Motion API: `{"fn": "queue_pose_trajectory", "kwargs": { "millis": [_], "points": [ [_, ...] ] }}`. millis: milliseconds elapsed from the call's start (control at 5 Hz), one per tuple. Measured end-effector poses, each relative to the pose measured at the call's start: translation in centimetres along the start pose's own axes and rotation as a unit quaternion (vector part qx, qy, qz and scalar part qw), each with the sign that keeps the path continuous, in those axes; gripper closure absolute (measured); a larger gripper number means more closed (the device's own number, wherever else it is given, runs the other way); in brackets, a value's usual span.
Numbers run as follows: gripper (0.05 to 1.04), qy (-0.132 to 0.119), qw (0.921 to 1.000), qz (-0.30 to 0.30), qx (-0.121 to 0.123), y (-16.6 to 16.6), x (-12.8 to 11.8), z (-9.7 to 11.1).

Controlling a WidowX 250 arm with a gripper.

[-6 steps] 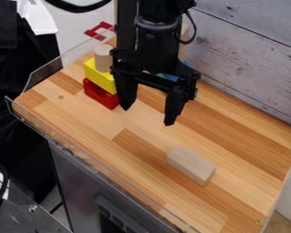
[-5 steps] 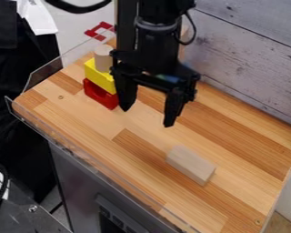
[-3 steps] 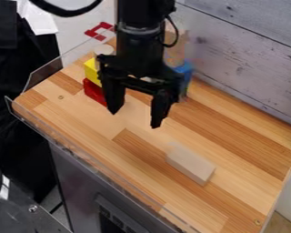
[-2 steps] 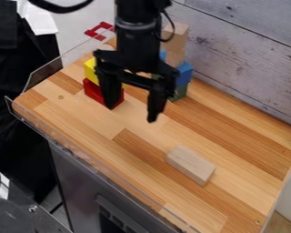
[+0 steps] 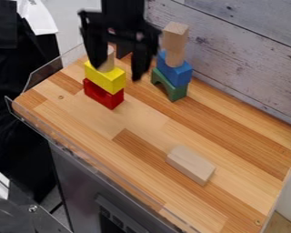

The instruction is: Put the wooden cylinder on top of the wooden rectangle

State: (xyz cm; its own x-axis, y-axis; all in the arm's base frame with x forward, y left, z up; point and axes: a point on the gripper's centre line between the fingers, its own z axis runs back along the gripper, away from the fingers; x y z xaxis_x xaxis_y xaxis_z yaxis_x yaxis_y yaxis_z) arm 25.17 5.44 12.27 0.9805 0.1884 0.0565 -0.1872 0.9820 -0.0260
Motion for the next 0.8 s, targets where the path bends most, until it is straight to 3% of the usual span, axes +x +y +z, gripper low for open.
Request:
{"fn": "queue_pose_trajectory", "kwargs": {
  "millis": [400,600,800],
  "points": [
    [0.083,-0.018,0.9998,0.007,0.000,3.0,3.1,1.0],
    [0.083,-0.010,0.9999,0.009,0.000,4.2,3.8,0.5],
    [0.083,0.015,0.9998,0.010,-0.007,5.0,3.9,-0.8]
  ]
}}
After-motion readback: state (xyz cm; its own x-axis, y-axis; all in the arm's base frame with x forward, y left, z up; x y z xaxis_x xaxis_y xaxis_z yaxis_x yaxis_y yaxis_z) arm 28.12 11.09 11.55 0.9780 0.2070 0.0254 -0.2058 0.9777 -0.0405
